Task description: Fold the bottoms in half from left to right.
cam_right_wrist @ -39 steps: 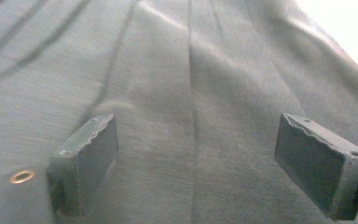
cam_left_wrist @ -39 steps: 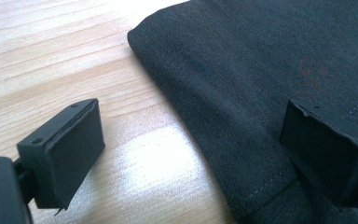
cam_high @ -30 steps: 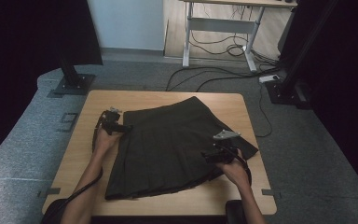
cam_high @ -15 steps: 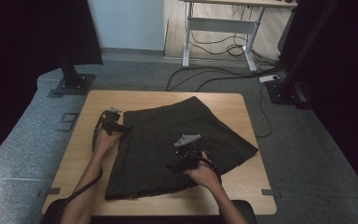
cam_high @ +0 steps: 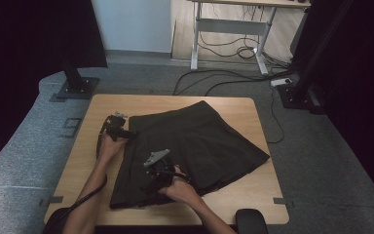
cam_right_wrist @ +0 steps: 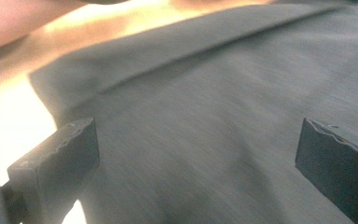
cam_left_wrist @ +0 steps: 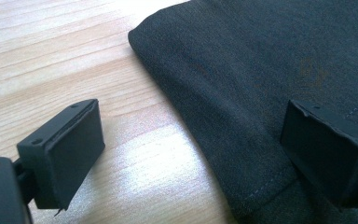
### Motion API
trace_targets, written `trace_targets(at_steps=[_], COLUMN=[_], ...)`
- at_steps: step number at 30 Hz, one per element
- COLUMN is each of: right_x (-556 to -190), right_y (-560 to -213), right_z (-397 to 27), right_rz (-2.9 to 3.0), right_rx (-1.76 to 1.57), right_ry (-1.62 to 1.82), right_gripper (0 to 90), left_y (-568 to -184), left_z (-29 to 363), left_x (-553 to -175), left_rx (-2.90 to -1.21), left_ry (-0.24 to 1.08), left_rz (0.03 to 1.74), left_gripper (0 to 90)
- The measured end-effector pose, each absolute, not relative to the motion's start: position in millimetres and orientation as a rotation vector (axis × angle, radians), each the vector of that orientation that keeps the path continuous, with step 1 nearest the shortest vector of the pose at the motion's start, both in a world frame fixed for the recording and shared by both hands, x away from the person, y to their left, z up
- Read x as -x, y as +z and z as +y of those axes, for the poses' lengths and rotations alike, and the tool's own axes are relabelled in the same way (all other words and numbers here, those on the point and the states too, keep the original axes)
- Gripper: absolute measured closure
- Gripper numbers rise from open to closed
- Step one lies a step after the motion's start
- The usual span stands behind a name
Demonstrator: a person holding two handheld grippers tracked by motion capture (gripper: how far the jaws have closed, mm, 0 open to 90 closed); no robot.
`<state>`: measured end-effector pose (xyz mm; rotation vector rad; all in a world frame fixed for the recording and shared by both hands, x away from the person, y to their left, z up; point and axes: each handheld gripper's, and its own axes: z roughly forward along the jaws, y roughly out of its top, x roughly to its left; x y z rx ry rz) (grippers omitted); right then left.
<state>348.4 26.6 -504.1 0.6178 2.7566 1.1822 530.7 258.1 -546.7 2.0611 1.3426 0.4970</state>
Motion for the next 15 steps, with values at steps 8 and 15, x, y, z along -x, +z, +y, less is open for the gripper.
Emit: trace_targets(at_steps=[8,15], right_x=[-331.6,-317.3], right_y=[-515.4,-533.4], right_z=[71.6,100.9], right_rz=[2.844,2.904], right_rx=[-0.508,-0.429], right_ry=[1.187,1.136], right_gripper=[0.0,0.0], left_y=[-546.7,-547.0], left_z=[258.1,258.5], left_x=[-530.7,-531.7], left_rx=[-2.061,-2.055], left_ry=[0.497,0.497], left_rz=[1.343,1.367], left_gripper=[5.8,3.6])
